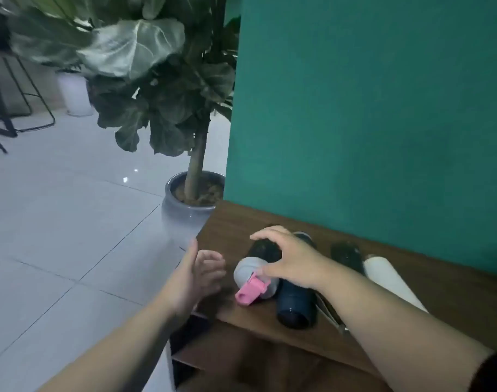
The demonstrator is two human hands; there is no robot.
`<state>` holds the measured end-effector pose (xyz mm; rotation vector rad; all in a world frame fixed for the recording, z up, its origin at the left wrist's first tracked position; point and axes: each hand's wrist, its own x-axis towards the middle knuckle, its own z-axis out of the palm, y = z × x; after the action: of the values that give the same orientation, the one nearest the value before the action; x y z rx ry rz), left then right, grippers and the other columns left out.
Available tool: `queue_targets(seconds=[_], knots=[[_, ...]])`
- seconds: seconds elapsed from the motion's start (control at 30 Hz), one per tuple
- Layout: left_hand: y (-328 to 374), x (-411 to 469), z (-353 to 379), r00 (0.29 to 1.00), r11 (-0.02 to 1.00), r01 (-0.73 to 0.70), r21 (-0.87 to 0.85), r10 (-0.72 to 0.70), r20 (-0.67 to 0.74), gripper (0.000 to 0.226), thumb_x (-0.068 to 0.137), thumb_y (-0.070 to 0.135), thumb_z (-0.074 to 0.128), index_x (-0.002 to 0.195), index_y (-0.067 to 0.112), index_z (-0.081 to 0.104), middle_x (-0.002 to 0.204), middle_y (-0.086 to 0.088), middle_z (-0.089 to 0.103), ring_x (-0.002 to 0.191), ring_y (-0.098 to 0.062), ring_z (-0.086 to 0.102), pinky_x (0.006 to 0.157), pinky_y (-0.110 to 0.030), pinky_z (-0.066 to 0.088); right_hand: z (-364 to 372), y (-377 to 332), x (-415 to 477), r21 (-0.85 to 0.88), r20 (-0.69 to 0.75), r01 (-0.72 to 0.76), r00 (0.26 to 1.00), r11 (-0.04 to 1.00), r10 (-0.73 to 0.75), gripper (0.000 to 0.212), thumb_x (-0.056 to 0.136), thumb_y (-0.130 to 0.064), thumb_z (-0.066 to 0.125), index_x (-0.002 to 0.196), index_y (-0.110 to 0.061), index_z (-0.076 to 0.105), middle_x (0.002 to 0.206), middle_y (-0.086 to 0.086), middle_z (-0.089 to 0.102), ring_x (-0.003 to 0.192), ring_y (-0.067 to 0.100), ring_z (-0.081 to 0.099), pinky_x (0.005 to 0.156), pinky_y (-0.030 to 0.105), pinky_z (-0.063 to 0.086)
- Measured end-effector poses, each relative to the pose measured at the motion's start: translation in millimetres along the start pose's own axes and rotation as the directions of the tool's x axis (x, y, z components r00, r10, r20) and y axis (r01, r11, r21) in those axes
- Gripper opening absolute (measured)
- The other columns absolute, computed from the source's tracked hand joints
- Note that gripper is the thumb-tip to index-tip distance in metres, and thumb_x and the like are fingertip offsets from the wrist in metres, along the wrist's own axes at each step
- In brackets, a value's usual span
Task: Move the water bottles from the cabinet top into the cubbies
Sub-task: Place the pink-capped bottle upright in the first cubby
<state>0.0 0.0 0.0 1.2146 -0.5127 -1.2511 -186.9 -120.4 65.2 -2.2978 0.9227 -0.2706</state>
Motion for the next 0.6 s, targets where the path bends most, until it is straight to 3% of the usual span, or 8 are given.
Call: queue_targets(seconds=[0.1,0.2,0.33,0.47,0.53,0.6], knots=[[-27.6,-28.4,-14.8,1.000,0.999,0.011,-0.040,-0.012,-0.023,0.069,0.095,0.067,0.020,0.097,0.011,0.061,0.113,-0.014,0.068,0.108,-0.031,0.063,0.091,-0.048,0.047,21.4,-11.8,-14.4,-0.336,0.138,0.052,0.990,0.940,-0.006,0.092,0.070,-0.036,0.079,0.151,-0.043,0.036,0.166,-0.008,0.020,0.153,0.016,0.015,0.124,0.036,0.018],[-57.0,-50.2,-32.4,1.000,0.994,0.000,-0.107,0.001,0.011,0.068,0.094,0.069,0.020,0.099,0.013,0.060,0.119,-0.013,0.067,0.104,-0.030,0.062,0.093,-0.047,0.045,36.4,-19.8,-22.6,-0.556,0.209,0.105,0.978,0.825,0.017,0.091,0.079,-0.025,0.074,0.155,-0.041,0.027,0.170,-0.004,0.010,0.156,0.020,0.004,0.122,0.039,0.017],[-89.8,-66.1,-51.2,1.000,0.985,0.021,-0.171,-0.022,-0.005,0.071,0.092,0.071,0.022,0.099,0.012,0.060,0.120,-0.017,0.070,0.095,-0.032,0.065,0.079,-0.042,0.047,46.4,-29.5,-21.7,-0.761,0.150,0.127,0.988,0.637,-0.018,0.074,0.085,-0.023,0.067,0.152,-0.035,0.035,0.162,0.001,0.026,0.150,0.027,0.023,0.112,0.045,0.039],[-126.8,-77.4,-69.3,0.995,0.973,0.086,-0.214,-0.095,-0.030,0.072,0.092,0.070,0.021,0.100,0.010,0.060,0.109,-0.018,0.069,0.080,-0.027,0.064,0.070,-0.036,0.048,58.1,-33.6,-19.9,-0.848,0.122,0.106,0.992,0.519,-0.002,0.067,0.088,-0.026,0.065,0.149,-0.032,0.038,0.143,0.006,0.041,0.129,0.033,0.045,0.095,0.048,0.051],[-137.6,-80.1,-77.3,0.991,0.965,0.108,-0.237,-0.123,-0.050,0.074,0.092,0.070,0.021,0.103,0.008,0.060,0.102,-0.016,0.069,0.076,-0.026,0.065,0.068,-0.035,0.049,60.8,-38.0,-21.2,-0.863,0.108,0.108,0.994,0.494,-0.029,0.064,0.086,-0.030,0.066,0.146,-0.032,0.042,0.136,0.004,0.046,0.123,0.030,0.048,0.092,0.046,0.052],[-140.9,-80.3,-83.0,0.990,0.954,0.112,-0.280,-0.131,-0.050,0.075,0.092,0.071,0.023,0.106,0.007,0.060,0.103,-0.017,0.070,0.081,-0.028,0.067,0.069,-0.036,0.051,65.3,-47.5,-27.7,-0.833,0.058,0.086,0.996,0.546,-0.068,0.066,0.083,-0.039,0.068,0.145,-0.034,0.045,0.136,0.000,0.048,0.125,0.026,0.048,0.096,0.040,0.050]])
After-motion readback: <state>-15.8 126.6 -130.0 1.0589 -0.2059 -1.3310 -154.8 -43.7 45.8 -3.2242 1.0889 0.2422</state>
